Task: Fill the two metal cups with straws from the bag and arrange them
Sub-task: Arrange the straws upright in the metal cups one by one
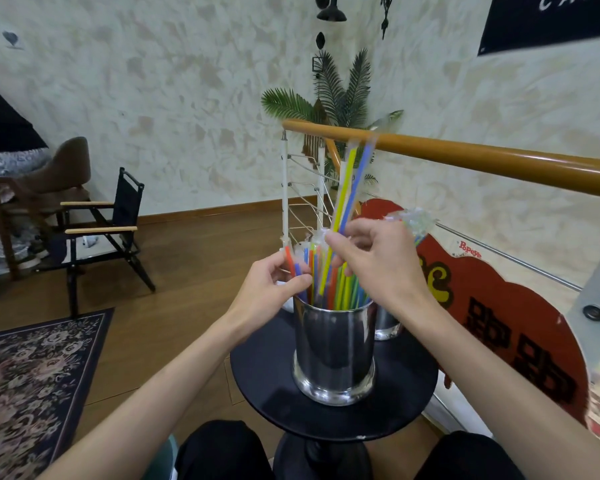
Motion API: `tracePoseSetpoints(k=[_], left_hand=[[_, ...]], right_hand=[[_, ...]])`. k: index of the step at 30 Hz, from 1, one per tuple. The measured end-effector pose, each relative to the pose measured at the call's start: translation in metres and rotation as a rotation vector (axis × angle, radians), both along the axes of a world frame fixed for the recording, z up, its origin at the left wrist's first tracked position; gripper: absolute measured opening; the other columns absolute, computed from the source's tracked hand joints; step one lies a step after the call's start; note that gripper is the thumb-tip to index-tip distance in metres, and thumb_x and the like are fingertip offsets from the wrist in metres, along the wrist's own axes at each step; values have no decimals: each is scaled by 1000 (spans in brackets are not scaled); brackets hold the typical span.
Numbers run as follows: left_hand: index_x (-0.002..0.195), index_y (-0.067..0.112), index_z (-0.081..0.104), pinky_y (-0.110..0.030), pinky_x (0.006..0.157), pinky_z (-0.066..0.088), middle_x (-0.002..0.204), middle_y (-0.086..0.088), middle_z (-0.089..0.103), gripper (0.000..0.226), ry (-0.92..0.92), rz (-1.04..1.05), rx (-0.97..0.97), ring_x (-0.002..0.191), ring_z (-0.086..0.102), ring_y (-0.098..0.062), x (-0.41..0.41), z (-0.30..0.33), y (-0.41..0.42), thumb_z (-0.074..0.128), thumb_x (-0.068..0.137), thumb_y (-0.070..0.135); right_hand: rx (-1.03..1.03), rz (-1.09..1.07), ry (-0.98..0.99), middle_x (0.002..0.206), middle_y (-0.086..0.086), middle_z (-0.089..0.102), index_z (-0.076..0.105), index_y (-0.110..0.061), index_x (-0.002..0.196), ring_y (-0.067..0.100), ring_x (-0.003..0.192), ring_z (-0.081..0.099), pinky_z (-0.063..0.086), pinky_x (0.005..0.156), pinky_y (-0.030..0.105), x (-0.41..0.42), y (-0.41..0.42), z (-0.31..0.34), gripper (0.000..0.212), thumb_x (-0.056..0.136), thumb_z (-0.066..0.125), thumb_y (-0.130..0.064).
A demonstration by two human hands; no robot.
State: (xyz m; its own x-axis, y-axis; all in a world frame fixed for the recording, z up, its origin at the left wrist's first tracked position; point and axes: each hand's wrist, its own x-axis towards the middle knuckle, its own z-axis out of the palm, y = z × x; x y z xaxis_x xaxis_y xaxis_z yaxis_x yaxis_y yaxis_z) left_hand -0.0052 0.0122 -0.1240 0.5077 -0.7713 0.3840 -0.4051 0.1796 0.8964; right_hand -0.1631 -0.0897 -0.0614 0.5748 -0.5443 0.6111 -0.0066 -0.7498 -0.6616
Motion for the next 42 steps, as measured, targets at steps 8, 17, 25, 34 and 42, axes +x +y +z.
tracePoseSetpoints(k=[8,17,25,34,42], left_hand=[[106,12,63,-21,73,49,93,1,72,15,118,-34,-71,83,64,-8,-7,7,-1,70,93,16],[97,11,66,-28,75,58,88,-7,75,7,-26,96,-100,82,72,-18,-10,13,-6,71,93,10],[77,21,66,-42,84,57,84,0,71,18,-96,148,65,85,68,-21,-9,-5,-13,74,84,7],[76,10,65,-30,77,56,92,-2,69,14,-115,158,106,81,65,-11,-5,-2,-9,76,83,5],[96,17,69,-30,76,58,91,3,71,18,-110,244,104,86,68,-14,-8,-3,-18,80,82,18]], right_hand=[[-138,-80,486,56,-8,59,61,-26,57,15,65,60,54,71,37,15,-8,-27,35,88,76,-33],[-127,-31,674,76,-5,70,76,-18,83,11,76,66,54,68,29,10,-11,-14,20,87,79,-37],[-375,-360,642,80,1,54,52,-19,84,22,80,60,44,64,32,28,-5,-29,41,91,66,-56],[-312,-381,653,80,-1,46,48,-17,90,22,82,56,38,66,31,31,-4,-28,31,97,65,-42],[-119,-226,517,67,-4,67,56,-22,68,15,69,65,51,67,32,28,-20,-35,28,89,70,-35]])
